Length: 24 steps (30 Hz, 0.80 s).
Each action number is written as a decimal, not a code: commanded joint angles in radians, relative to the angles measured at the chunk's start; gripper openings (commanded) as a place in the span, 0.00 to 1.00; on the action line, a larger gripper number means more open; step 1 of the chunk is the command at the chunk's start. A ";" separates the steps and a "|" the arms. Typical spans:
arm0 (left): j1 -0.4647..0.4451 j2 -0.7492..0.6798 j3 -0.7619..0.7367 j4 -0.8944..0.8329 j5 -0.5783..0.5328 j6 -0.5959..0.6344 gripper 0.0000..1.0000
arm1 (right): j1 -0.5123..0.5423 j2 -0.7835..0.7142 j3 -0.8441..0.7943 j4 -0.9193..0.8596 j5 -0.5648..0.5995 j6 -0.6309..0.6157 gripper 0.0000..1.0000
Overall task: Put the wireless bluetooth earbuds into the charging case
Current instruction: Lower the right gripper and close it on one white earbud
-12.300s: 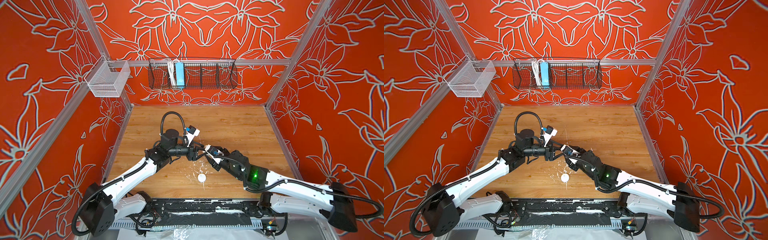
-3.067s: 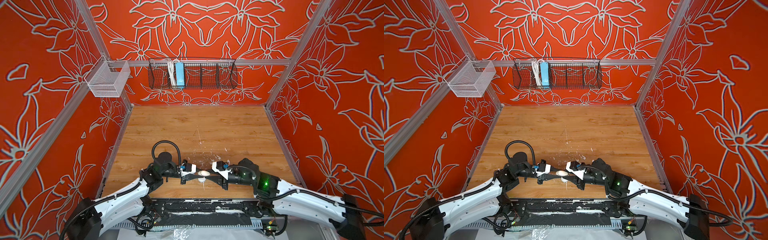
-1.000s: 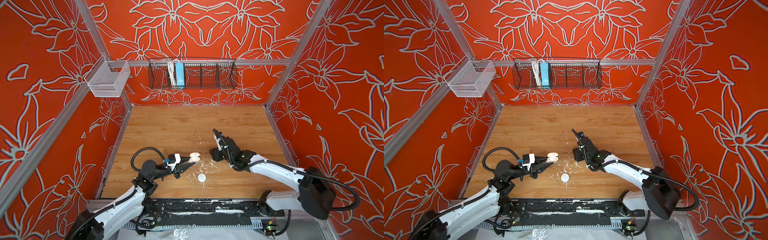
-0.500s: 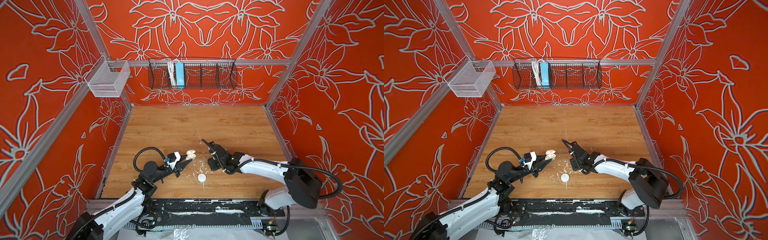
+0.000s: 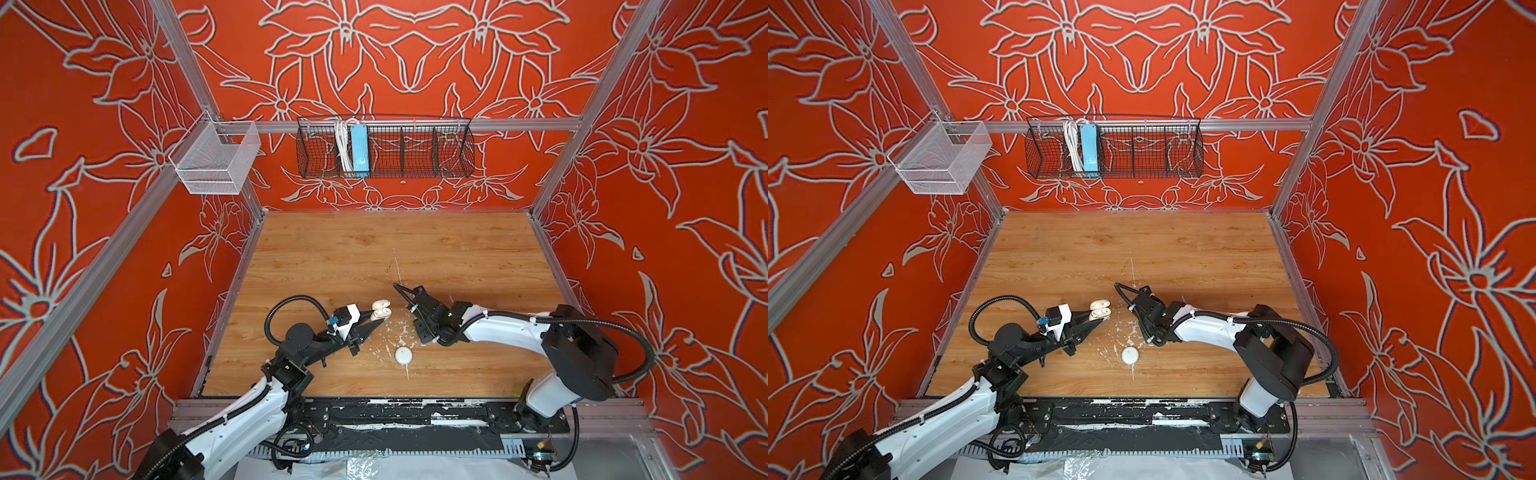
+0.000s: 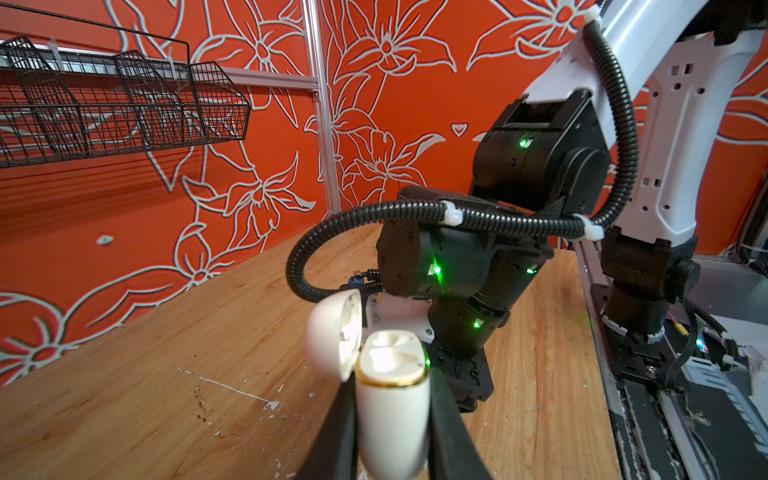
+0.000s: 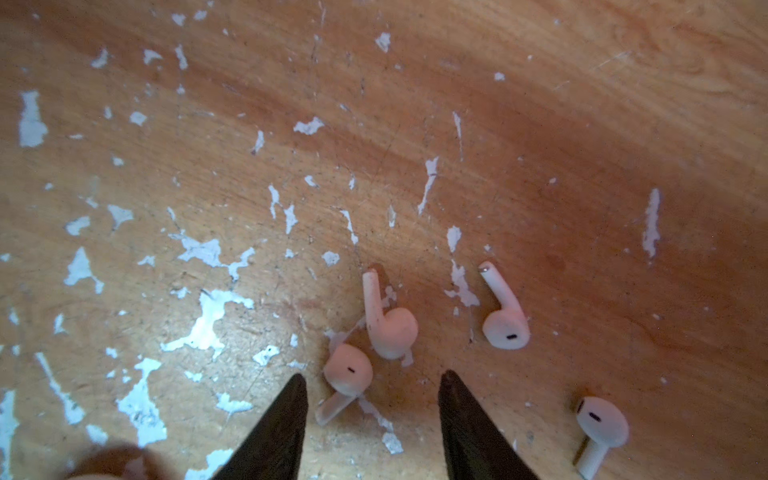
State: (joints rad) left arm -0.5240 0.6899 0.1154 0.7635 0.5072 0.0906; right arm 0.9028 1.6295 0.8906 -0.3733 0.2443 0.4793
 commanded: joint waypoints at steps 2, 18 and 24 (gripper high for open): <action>-0.004 -0.022 0.010 0.000 -0.016 0.014 0.00 | -0.001 0.057 0.058 -0.066 0.043 0.026 0.50; -0.004 -0.035 0.015 -0.024 -0.025 0.024 0.00 | 0.001 0.000 -0.008 -0.107 0.064 0.039 0.46; -0.004 -0.036 0.016 -0.030 -0.026 0.029 0.00 | 0.001 -0.057 -0.040 -0.080 0.057 0.041 0.45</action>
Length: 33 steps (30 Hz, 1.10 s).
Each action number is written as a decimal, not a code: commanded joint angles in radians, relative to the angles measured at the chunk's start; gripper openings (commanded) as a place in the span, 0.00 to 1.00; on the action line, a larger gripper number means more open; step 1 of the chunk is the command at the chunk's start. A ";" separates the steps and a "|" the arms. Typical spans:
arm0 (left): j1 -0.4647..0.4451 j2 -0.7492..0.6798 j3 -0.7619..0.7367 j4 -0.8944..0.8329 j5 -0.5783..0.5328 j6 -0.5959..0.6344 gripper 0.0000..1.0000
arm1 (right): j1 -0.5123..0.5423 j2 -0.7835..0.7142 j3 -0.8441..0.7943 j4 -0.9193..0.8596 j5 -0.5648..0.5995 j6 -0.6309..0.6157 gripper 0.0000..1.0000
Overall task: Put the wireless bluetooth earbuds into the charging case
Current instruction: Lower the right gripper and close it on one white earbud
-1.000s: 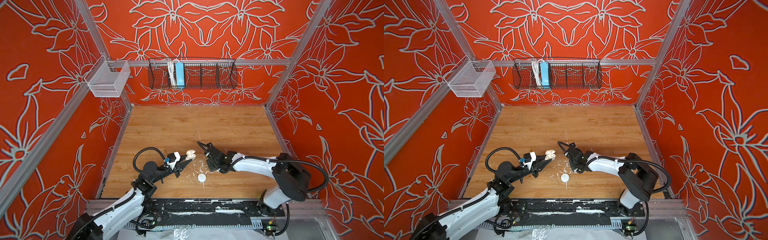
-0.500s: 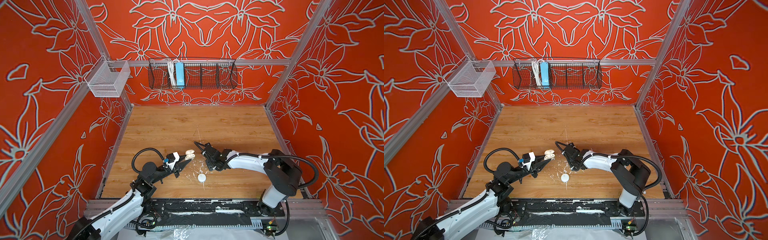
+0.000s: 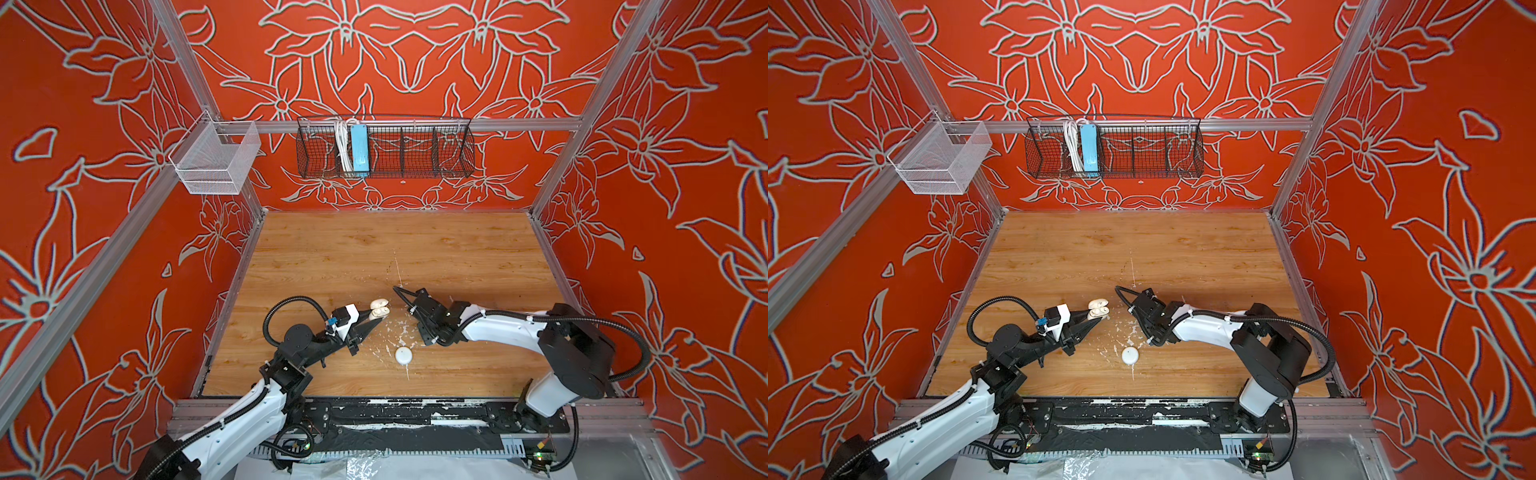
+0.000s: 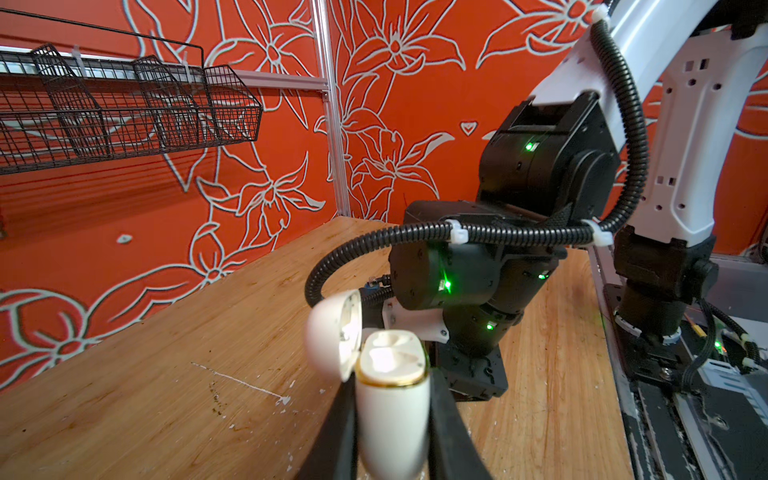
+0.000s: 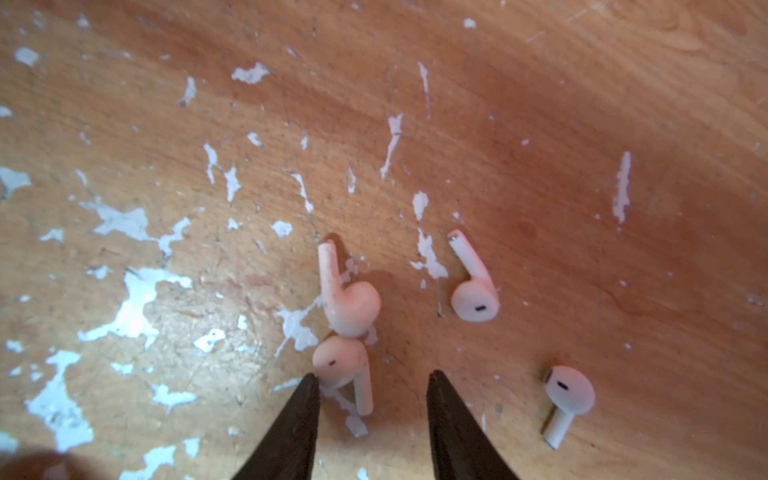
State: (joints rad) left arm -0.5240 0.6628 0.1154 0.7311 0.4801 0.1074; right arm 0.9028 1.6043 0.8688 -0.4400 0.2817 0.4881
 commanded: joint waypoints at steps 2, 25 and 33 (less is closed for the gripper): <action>-0.004 -0.015 0.017 -0.004 -0.003 0.014 0.00 | 0.001 -0.032 -0.022 0.003 -0.003 0.027 0.45; -0.004 -0.007 0.037 -0.029 0.040 0.023 0.00 | -0.033 0.066 0.021 -0.006 -0.064 0.030 0.40; -0.004 -0.010 0.046 -0.045 0.058 0.029 0.00 | -0.062 0.052 -0.005 0.022 -0.121 0.033 0.36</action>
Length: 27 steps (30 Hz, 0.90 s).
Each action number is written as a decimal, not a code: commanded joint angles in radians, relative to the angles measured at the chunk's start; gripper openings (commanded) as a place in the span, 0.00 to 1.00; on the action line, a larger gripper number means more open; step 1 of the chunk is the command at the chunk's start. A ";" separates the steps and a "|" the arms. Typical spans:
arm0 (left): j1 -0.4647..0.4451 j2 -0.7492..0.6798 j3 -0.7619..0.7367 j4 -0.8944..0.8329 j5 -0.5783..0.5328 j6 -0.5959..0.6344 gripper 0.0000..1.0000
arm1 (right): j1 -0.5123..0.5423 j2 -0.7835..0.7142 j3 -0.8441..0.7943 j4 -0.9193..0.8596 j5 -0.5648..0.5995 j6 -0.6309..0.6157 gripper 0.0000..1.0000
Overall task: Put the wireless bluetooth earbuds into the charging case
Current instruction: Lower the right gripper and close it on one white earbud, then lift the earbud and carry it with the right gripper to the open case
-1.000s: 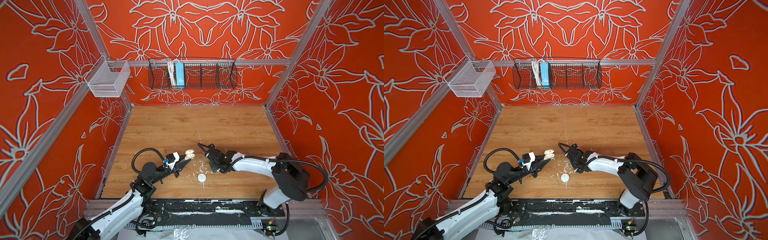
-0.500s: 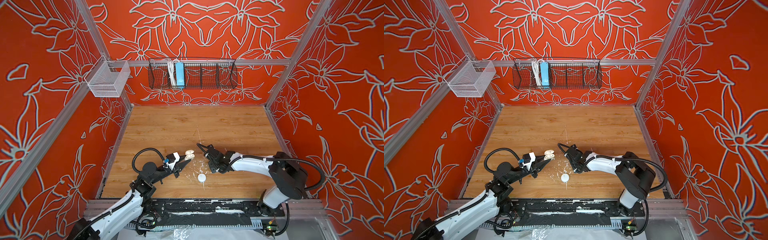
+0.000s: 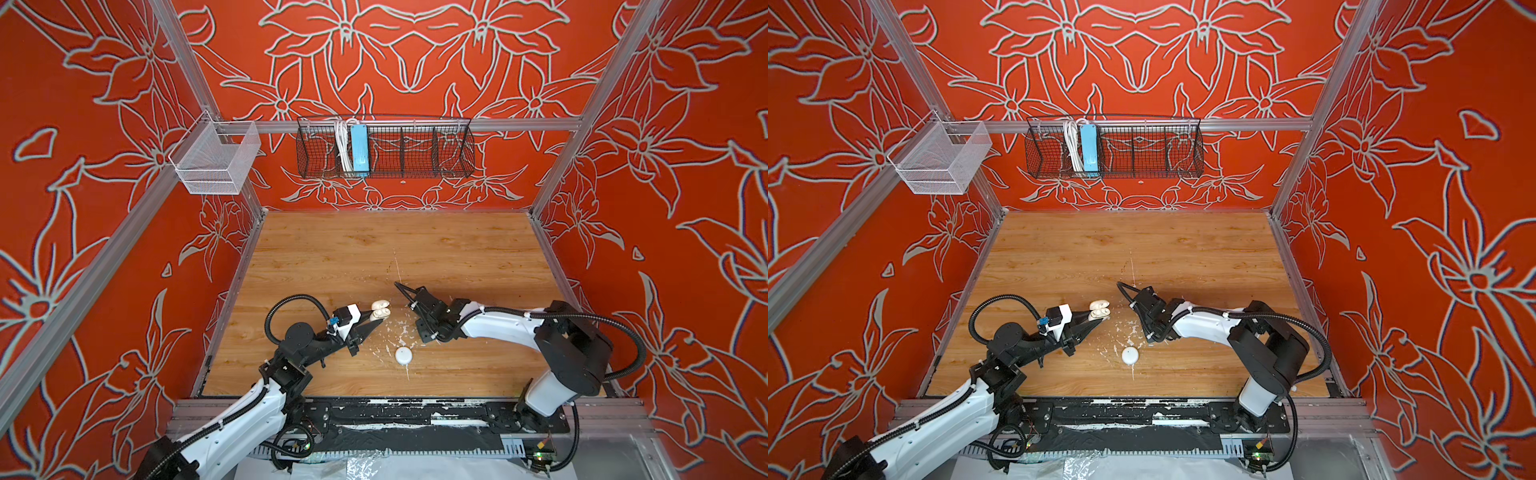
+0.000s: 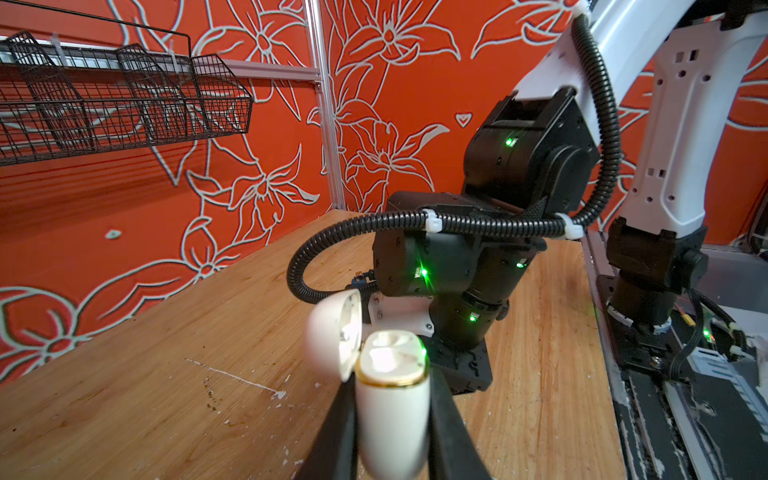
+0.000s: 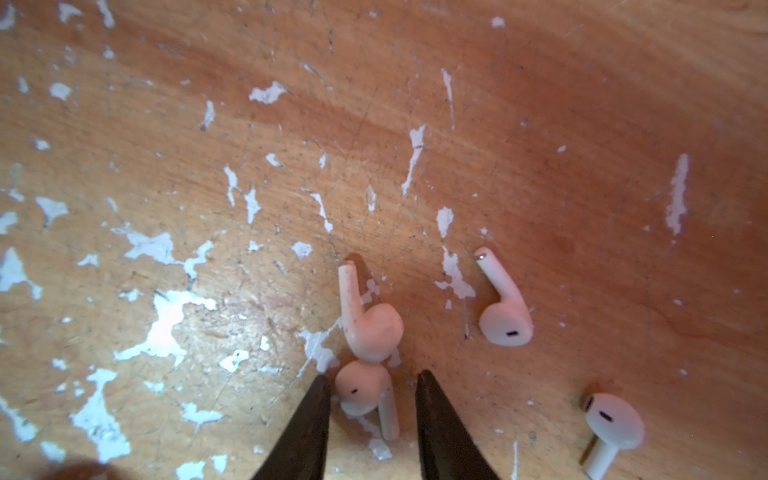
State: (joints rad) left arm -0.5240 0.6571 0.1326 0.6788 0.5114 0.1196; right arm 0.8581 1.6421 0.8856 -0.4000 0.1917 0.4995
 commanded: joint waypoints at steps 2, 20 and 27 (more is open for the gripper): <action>-0.004 -0.008 0.033 -0.006 0.026 0.021 0.00 | -0.024 0.019 -0.023 -0.014 -0.041 0.021 0.35; -0.004 -0.021 0.029 -0.004 0.022 0.017 0.00 | -0.027 0.036 -0.017 -0.020 -0.050 0.018 0.25; -0.004 -0.019 0.027 0.002 0.027 0.012 0.00 | -0.028 0.016 -0.024 -0.019 -0.043 0.019 0.20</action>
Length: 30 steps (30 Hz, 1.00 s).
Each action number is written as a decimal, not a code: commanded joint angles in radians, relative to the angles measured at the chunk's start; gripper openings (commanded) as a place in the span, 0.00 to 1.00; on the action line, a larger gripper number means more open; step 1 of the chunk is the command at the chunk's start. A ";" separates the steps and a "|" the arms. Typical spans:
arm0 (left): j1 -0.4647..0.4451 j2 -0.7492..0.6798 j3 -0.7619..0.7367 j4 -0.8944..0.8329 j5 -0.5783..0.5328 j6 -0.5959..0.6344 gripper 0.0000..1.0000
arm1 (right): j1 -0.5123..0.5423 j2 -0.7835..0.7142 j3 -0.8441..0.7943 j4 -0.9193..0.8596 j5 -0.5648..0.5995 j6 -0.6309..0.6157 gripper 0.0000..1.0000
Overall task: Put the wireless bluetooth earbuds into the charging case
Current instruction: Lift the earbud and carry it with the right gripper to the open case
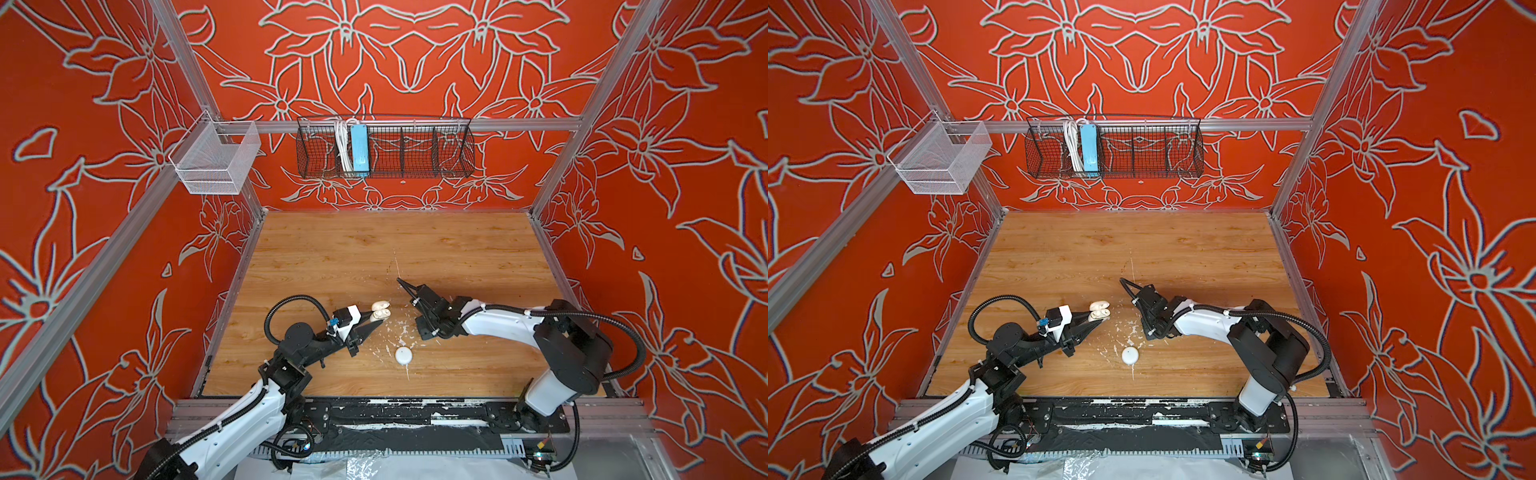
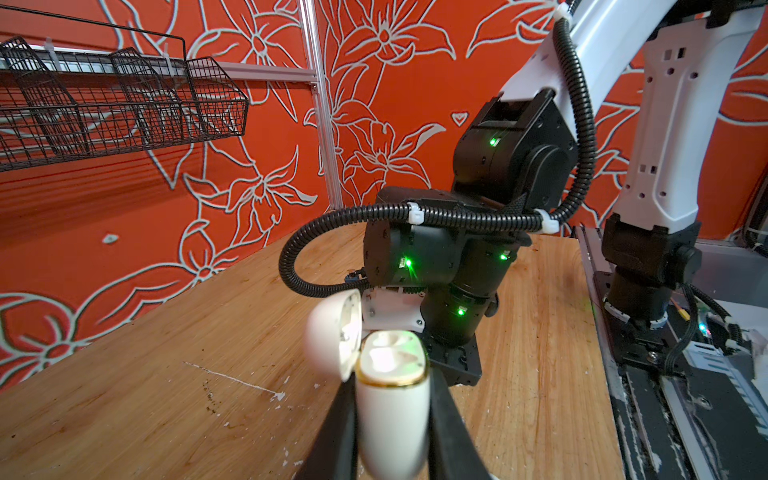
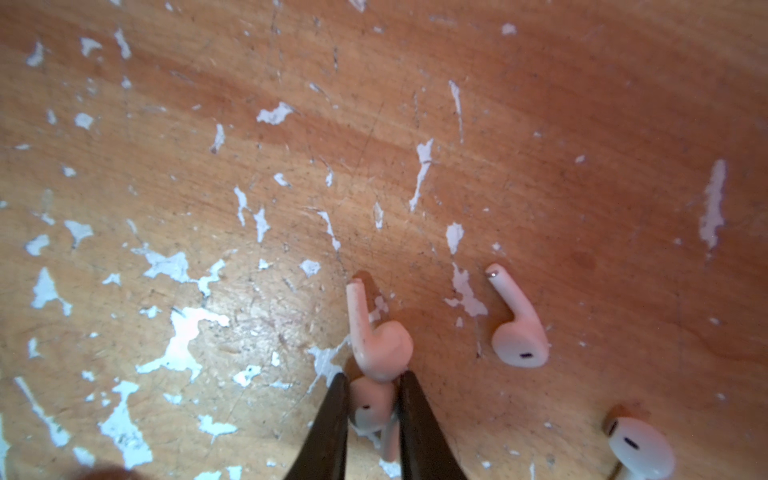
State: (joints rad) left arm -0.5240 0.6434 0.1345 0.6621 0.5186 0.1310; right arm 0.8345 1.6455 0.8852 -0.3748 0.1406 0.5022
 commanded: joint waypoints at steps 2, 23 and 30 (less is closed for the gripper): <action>-0.004 -0.006 0.029 0.012 0.022 0.003 0.00 | -0.004 0.001 -0.029 -0.040 0.008 0.016 0.19; -0.005 -0.036 0.007 0.042 0.010 -0.020 0.00 | 0.170 -0.462 -0.143 0.088 0.240 0.239 0.15; -0.005 -0.037 -0.055 0.163 -0.077 -0.083 0.00 | 0.316 -0.472 -0.081 0.378 0.448 0.188 0.15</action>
State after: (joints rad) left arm -0.5247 0.6170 0.1024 0.7288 0.4816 0.0856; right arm 1.1114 1.1782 0.7582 -0.1627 0.4435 0.6891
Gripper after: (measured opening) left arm 0.232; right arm 0.205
